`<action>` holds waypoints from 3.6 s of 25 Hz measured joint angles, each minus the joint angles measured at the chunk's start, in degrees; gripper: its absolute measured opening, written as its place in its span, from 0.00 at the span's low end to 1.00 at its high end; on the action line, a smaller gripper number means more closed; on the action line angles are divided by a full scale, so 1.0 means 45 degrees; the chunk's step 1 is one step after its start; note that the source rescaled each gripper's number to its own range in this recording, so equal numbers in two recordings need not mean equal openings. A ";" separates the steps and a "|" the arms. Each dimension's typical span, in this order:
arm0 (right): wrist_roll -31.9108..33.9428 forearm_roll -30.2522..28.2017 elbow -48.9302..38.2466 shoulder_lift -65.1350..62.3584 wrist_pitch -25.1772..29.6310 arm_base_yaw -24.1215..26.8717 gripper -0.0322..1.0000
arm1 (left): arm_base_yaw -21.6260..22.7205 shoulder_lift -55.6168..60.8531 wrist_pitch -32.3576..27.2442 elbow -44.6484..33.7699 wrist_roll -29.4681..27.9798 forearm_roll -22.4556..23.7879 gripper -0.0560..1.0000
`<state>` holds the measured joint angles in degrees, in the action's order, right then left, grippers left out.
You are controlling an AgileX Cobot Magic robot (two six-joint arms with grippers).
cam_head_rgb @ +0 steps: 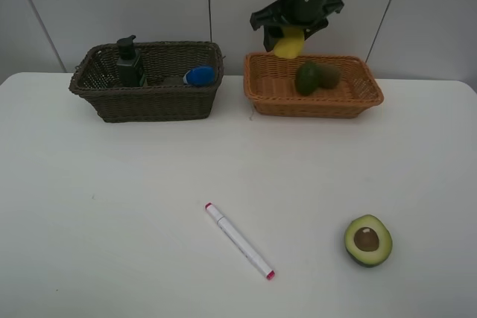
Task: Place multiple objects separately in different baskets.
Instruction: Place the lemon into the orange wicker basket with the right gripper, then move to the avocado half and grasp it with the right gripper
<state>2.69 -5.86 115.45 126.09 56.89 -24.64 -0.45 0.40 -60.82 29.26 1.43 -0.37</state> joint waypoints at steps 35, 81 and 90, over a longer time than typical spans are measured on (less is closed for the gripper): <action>0.0045 0.2005 -0.5934 -0.3827 0.2839 0.0121 0.99 | 0.0000 0.0000 0.0000 0.0000 0.0000 0.0000 1.00; 0.3234 0.0864 -1.6683 -0.6294 -0.3473 -0.0695 0.99 | 0.0000 0.0000 0.0000 0.0000 0.0000 0.0000 1.00; 0.3204 0.0864 -1.6683 -0.6278 -0.3872 -0.0695 0.99 | 0.0000 0.0000 0.0000 0.0000 0.0000 0.0000 1.00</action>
<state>17.11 -1.97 40.38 97.84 39.46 -27.76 -0.45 0.40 -60.82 29.26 1.43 -0.37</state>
